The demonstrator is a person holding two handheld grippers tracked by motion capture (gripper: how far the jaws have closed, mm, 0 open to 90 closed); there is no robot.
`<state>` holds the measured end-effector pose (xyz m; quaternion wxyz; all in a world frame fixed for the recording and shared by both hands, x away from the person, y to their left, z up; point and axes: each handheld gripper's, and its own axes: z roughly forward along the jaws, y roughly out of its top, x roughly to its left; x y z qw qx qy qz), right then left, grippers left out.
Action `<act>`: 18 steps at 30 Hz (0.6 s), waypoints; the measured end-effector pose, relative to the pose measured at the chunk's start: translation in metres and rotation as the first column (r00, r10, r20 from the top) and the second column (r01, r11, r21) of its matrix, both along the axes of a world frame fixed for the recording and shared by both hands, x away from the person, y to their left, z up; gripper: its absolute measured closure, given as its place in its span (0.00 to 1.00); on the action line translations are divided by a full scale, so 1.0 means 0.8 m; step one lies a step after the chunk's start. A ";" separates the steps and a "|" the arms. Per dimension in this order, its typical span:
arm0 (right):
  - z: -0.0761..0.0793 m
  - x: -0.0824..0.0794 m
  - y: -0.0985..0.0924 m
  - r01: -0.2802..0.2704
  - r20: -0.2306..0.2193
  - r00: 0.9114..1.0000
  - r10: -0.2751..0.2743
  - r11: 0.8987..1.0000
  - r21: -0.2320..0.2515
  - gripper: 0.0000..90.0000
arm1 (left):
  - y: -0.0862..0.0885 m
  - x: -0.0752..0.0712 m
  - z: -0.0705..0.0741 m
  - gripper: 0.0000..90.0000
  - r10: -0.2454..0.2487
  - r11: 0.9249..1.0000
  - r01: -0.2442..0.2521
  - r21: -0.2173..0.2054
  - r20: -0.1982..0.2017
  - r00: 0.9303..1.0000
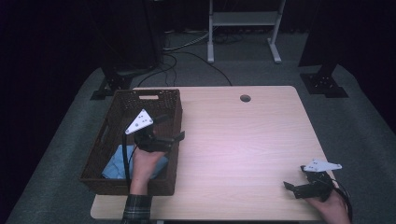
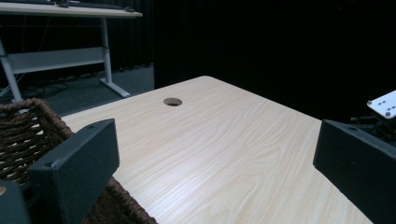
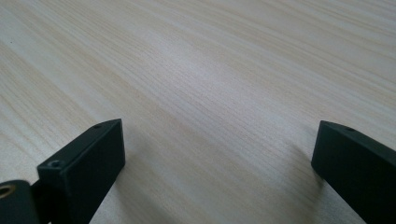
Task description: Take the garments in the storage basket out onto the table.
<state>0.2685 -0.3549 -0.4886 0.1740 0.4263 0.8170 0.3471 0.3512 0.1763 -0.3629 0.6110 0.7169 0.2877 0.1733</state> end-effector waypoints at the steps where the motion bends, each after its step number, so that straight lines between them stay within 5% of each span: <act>1: 0.000 0.000 0.000 0.000 0.000 1.000 0.000 1.000 0.000 0.02 | 0.001 0.000 0.000 0.00 0.007 1.000 -0.007 0.001 -0.001 1.000; 18: 0.000 0.000 0.000 0.000 0.000 1.000 0.000 1.000 0.000 0.02 | 0.011 0.000 -0.002 0.00 0.030 1.000 -0.030 0.003 -0.003 1.000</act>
